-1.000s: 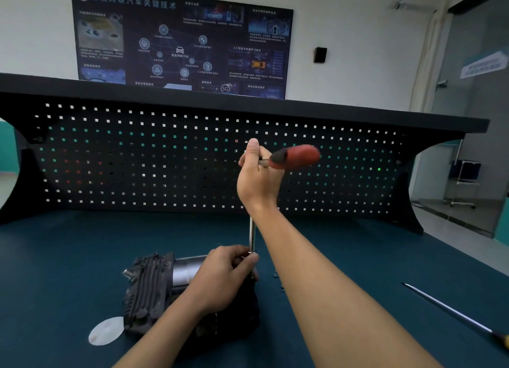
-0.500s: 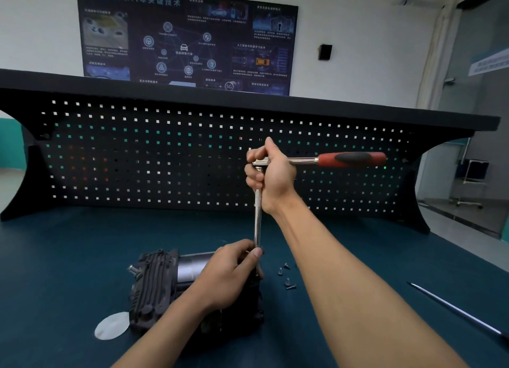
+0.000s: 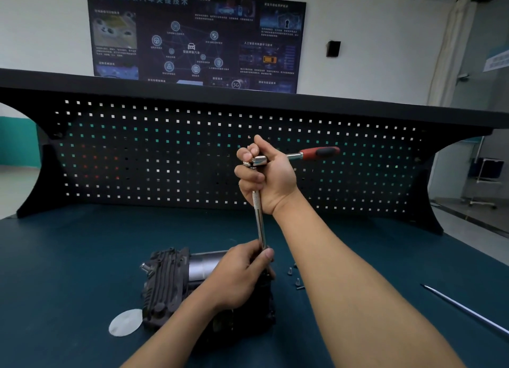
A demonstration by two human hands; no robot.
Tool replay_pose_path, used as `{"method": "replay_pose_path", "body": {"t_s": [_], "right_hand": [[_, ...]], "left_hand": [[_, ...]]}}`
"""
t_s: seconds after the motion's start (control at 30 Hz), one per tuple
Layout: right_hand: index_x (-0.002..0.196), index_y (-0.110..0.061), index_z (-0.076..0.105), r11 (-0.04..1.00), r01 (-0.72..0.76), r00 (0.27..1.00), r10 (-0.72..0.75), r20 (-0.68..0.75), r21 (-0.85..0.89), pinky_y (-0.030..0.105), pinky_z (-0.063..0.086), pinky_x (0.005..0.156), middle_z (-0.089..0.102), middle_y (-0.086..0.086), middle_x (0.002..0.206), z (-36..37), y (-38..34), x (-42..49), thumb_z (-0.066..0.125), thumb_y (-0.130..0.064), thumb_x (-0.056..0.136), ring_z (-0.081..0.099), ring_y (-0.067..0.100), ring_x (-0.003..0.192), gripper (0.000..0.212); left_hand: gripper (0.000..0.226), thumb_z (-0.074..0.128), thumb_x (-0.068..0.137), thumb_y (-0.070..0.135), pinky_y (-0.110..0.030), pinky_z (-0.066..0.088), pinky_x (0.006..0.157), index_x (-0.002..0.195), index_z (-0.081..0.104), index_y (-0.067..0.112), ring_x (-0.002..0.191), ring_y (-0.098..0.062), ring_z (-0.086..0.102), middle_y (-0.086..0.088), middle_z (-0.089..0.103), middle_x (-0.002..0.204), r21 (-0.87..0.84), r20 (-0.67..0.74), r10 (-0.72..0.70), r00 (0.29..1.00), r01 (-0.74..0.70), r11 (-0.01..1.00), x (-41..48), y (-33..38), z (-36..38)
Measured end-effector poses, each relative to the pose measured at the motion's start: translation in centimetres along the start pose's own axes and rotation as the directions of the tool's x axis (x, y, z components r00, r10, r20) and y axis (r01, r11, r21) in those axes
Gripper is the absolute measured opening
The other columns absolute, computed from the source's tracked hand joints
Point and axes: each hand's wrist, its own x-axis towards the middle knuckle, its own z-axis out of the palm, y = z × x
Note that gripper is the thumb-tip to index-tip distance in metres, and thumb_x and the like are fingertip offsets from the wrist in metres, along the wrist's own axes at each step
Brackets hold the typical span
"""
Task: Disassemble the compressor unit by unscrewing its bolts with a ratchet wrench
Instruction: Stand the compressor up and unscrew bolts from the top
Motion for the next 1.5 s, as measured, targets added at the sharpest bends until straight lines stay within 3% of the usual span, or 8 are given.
{"method": "replay_pose_path", "body": {"t_s": [0.2,0.37,0.47,0.6,0.93,1.07,1.23,1.5], "right_hand": [[0.069,-0.014,0.048,0.946,0.185,0.94,-0.25,-0.233,-0.266,0.017,0.017,0.036,0.052,0.0,0.072,-0.1,-0.1,-0.2,0.033,-0.035,0.108,0.027,0.004,0.038,0.047],[0.07,-0.006,0.052,0.73,0.248,0.796,-0.528,-0.295,-0.636,0.018,0.02,0.037,0.055,0.005,0.073,0.7,0.6,-0.3,0.037,-0.033,0.109,0.032,0.008,0.037,0.05],[0.066,-0.004,0.053,0.58,0.264,0.724,-0.647,-0.239,-0.77,0.022,0.029,0.043,0.048,0.014,0.068,1.2,1.4,-0.2,0.039,-0.031,0.109,0.036,0.013,0.044,0.052],[0.063,0.002,0.049,0.351,0.274,0.646,-0.756,-0.099,-0.896,0.021,0.04,0.056,0.043,-0.013,0.049,1.3,2.3,-0.1,0.042,-0.029,0.107,0.041,0.005,0.049,0.055],[0.061,-0.024,0.035,-0.201,0.025,0.532,-0.826,0.184,-0.979,0.022,0.023,0.049,0.044,-0.006,0.065,1.6,3.6,0.0,0.052,-0.03,0.104,0.04,0.01,0.053,0.047],[0.058,-0.024,0.035,-0.114,-0.023,0.574,-0.815,0.08,-0.993,0.025,0.027,0.051,0.046,-0.007,0.067,2.1,4.4,0.4,0.045,-0.037,0.106,0.045,0.011,0.057,0.05],[0.057,-0.017,0.046,0.249,0.165,0.656,-0.75,-0.082,-0.954,0.031,0.043,0.054,0.047,-0.01,0.054,2.1,3.7,0.5,0.047,-0.034,0.105,0.048,0.011,0.054,0.051],[0.063,-0.009,0.056,0.671,0.289,0.774,-0.584,-0.246,-0.683,0.021,0.023,0.04,0.058,0.004,0.071,1.0,1.0,-1.1,0.039,-0.036,0.108,0.034,0.011,0.039,0.055]], "left_hand": [[0.031,0.048,0.103,0.037,-0.045,0.054,0.085,0.091,0.059,0.011,0.081,-0.01,0.072,0.002,0.076,0.082,0.001,-0.002,-0.01,1.0,0.01,1.0,0.4,-0.1,0.1],[0.033,0.048,0.103,0.037,-0.044,0.054,0.084,0.09,0.06,0.009,0.08,-0.01,0.072,0.0,0.076,0.082,0.002,-0.016,-0.008,1.0,0.008,1.0,0.4,0.1,0.2],[0.033,0.047,0.103,0.037,-0.039,0.054,0.08,0.091,0.06,0.01,0.079,-0.007,0.071,0.002,0.076,0.082,0.028,-0.024,-0.007,1.0,0.008,1.0,0.3,0.1,0.3],[0.037,0.045,0.103,0.04,-0.025,0.049,0.069,0.098,0.064,0.009,0.073,-0.002,0.067,0.003,0.075,0.083,0.04,-0.023,0.002,1.0,-0.002,0.999,0.3,0.0,0.3],[0.028,0.048,0.103,0.033,-0.014,0.044,0.062,0.082,0.066,0.037,0.066,0.002,0.063,0.015,0.07,0.072,0.042,-0.034,0.023,0.999,-0.021,0.999,0.4,-0.1,0.4],[0.047,0.048,0.101,0.021,-0.007,0.036,0.052,0.06,0.056,0.043,0.051,0.006,0.052,0.021,0.058,0.055,0.027,-0.056,0.032,0.998,-0.03,0.999,0.2,0.3,0.3],[0.026,0.048,0.103,0.034,-0.023,0.05,0.067,0.091,0.065,0.019,0.068,-0.001,0.065,0.007,0.072,0.077,-0.017,-0.024,0.008,1.0,-0.008,1.0,0.3,-0.1,0.3],[0.033,0.046,0.103,0.037,-0.044,0.053,0.078,0.086,0.055,0.009,0.076,-0.006,0.07,-0.003,0.074,0.08,0.009,-0.051,0.041,0.998,-0.041,0.999,0.4,-0.3,0.6]]}}
